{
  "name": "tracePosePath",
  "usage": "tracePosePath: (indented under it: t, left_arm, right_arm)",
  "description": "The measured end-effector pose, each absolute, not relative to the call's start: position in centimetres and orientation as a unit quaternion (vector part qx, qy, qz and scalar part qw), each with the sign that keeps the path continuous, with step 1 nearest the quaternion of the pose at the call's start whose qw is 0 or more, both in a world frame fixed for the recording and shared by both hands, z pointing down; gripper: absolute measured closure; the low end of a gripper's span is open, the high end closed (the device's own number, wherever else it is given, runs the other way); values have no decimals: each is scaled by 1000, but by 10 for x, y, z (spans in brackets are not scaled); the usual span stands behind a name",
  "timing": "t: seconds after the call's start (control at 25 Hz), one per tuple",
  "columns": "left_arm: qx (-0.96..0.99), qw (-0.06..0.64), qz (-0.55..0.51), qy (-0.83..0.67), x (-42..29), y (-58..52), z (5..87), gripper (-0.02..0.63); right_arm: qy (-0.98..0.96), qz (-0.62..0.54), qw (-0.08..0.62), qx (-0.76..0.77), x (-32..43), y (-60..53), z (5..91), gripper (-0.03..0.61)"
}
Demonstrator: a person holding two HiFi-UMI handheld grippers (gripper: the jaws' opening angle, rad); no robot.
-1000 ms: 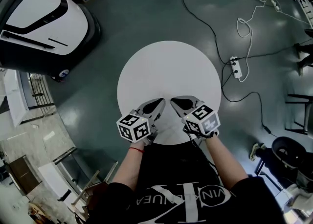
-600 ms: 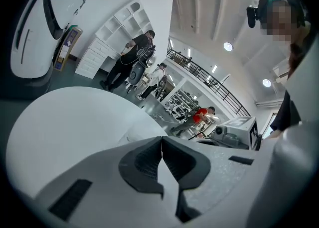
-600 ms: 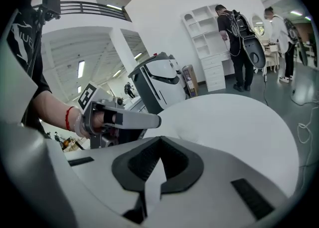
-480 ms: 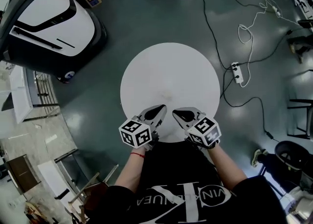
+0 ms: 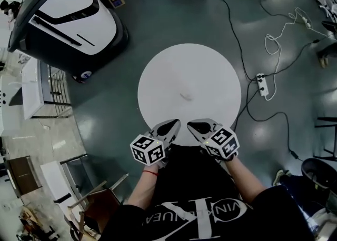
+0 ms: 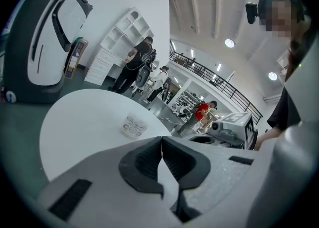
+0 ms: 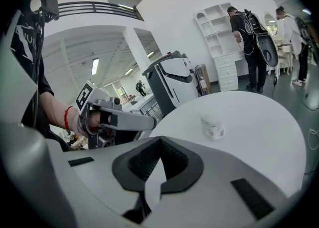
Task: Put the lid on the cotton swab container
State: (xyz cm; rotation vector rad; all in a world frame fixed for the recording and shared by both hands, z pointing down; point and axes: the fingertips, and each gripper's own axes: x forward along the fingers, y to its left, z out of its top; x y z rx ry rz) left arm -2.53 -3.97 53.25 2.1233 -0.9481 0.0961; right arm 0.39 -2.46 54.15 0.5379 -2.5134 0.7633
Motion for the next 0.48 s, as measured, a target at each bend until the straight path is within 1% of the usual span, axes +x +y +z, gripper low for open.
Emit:
tracePosePath:
  t: [0.24, 0.48]
  left_arm:
    - [835, 388, 39, -388, -44, -4, 523, 604]
    - [858, 362, 44, -362, -42, 28, 508, 604]
  right_arm:
    - [-921, 263, 218, 185, -11, 3, 526, 577]
    - [-919, 253, 204, 225, -1, 33, 516, 577]
